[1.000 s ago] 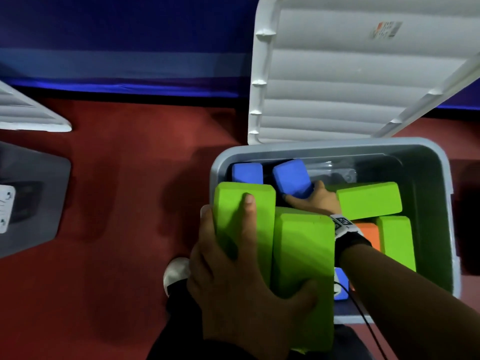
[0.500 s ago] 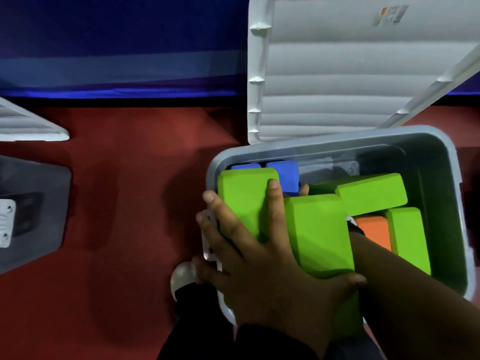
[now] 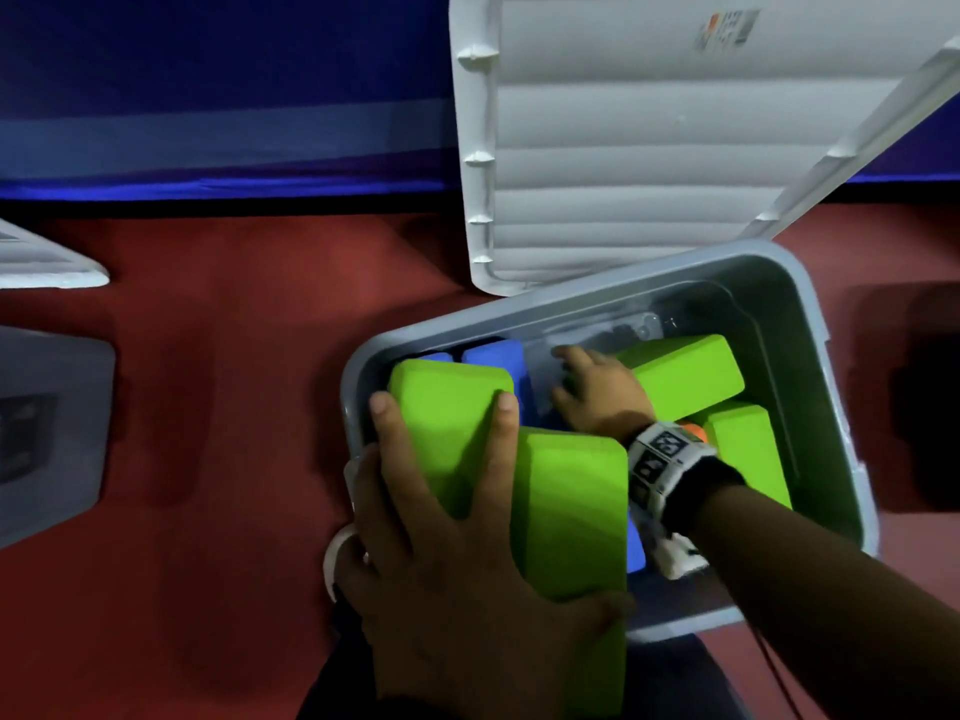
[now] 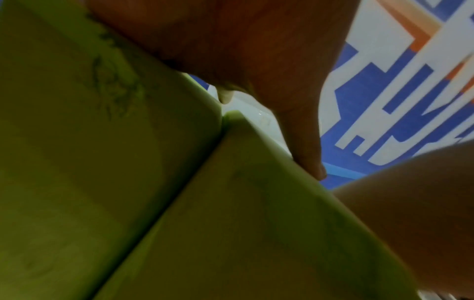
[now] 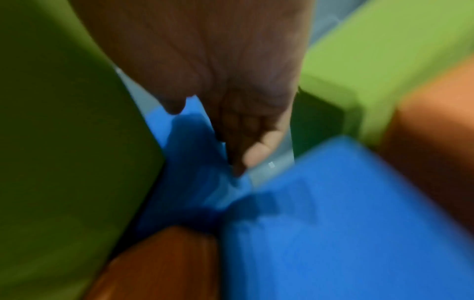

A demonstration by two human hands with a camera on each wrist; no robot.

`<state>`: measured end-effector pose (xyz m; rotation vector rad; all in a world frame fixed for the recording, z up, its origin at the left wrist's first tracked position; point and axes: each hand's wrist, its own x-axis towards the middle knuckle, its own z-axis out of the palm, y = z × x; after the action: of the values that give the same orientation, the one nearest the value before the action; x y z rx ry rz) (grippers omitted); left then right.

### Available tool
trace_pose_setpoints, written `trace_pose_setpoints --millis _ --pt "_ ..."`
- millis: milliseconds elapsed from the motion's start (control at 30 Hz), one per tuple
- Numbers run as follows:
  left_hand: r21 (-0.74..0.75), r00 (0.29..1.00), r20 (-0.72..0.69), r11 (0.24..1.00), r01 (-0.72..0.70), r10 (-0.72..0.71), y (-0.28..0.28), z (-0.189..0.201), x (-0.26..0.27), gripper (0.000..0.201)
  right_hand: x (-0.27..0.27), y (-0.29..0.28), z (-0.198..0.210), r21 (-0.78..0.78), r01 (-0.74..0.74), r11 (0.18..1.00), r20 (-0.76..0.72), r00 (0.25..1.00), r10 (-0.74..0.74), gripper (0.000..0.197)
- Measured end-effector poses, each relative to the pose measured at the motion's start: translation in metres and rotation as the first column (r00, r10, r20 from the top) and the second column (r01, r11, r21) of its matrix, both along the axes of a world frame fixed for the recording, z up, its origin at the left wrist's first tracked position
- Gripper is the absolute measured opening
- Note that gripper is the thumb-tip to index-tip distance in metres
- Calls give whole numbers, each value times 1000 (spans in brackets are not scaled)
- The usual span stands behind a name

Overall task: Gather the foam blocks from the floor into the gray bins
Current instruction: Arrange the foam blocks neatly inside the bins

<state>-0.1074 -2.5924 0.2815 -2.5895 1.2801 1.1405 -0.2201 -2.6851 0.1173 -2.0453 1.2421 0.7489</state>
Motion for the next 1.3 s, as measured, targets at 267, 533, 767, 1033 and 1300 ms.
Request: trace_pose_setpoints --millis 267,533,767,1033,1300 --pt "-3 994 45 995 -103 103 62 6 -33 127 -68 -28 -15 -50 -267 962 -386 894 228 115" --pt "-21 993 66 996 -92 93 63 4 -29 125 -38 -70 -9 -107 -432 895 -396 845 361 97" --pt "-35 996 50 997 -75 76 69 5 -28 124 -35 -50 18 -219 20 976 -93 995 -41 86" --pt "-63 995 51 995 -83 86 82 4 -26 126 -3 -41 43 -306 -112 945 -73 993 94 84" --pt "-62 996 24 994 -87 89 83 9 -35 122 -37 -29 95 -396 254 882 181 964 -196 79"
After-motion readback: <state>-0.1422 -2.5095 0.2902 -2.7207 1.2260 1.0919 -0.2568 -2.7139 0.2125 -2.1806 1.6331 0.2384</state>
